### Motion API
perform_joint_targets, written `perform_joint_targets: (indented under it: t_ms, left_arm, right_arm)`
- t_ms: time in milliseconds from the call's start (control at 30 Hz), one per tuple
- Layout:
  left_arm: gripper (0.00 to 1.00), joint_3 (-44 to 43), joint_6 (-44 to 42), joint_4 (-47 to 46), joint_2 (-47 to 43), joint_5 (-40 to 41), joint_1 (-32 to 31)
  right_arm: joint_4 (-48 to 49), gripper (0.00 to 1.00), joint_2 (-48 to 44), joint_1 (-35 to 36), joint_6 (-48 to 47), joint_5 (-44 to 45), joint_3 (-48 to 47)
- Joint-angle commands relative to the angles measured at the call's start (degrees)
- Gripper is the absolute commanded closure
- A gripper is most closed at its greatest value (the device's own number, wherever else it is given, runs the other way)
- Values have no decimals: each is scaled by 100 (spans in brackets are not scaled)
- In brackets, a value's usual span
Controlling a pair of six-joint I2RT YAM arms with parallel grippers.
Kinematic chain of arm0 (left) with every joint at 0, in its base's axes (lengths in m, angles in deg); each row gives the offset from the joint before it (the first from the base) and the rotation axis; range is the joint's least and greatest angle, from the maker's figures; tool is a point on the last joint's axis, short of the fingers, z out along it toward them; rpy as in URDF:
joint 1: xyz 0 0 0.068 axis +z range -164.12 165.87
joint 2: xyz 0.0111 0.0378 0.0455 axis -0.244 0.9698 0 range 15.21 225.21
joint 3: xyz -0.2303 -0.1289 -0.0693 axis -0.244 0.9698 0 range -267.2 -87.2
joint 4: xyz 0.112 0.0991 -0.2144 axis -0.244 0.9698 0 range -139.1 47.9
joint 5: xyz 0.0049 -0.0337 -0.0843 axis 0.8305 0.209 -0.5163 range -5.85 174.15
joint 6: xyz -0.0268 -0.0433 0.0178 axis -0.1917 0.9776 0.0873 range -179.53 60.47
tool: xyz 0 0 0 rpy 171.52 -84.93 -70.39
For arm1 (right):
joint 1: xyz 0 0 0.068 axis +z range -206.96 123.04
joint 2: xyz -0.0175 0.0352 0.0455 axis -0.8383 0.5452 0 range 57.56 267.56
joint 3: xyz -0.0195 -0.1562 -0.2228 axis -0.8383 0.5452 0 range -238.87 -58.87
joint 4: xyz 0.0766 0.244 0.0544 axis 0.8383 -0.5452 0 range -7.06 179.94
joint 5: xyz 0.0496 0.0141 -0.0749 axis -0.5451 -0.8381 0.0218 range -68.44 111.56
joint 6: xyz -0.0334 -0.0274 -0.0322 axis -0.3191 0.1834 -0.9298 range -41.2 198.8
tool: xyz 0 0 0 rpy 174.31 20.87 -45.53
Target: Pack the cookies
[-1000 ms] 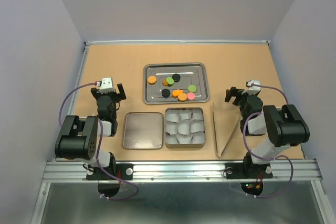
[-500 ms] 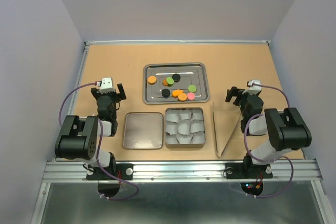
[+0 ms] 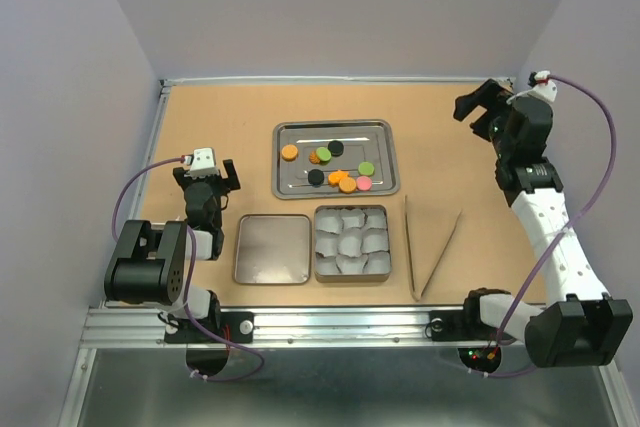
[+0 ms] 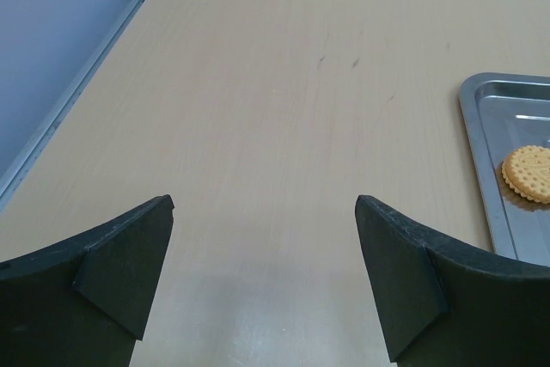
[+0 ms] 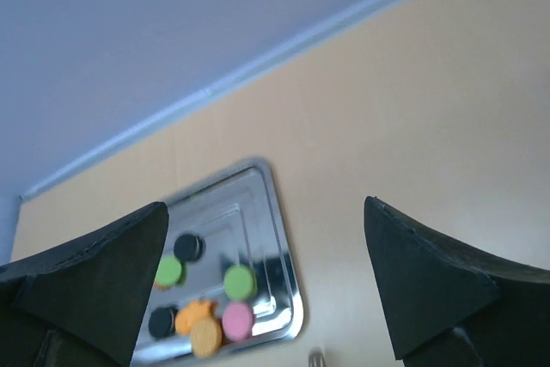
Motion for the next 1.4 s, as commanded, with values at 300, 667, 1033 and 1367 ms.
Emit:
perform_joint_targets:
  t_ms: [300, 667, 1033, 1367]
  left_arm:
    - [1, 18, -108, -1411, -93, -4, 19]
    - [1, 9, -99, -1411, -93, -4, 19]
    - [1, 9, -99, -1411, -93, -4, 19]
    - [1, 9, -99, -1411, -93, -4, 19]
  right_arm:
    - [-7342, 0, -142, 179, 738, -869, -476]
    - [-6984, 0, -389, 978, 764, -1984, 1200]
    - [-5568, 0, -258, 1480, 870, -2179, 1642]
    - [-5005, 0, 490, 1779, 949, -1415, 1625]
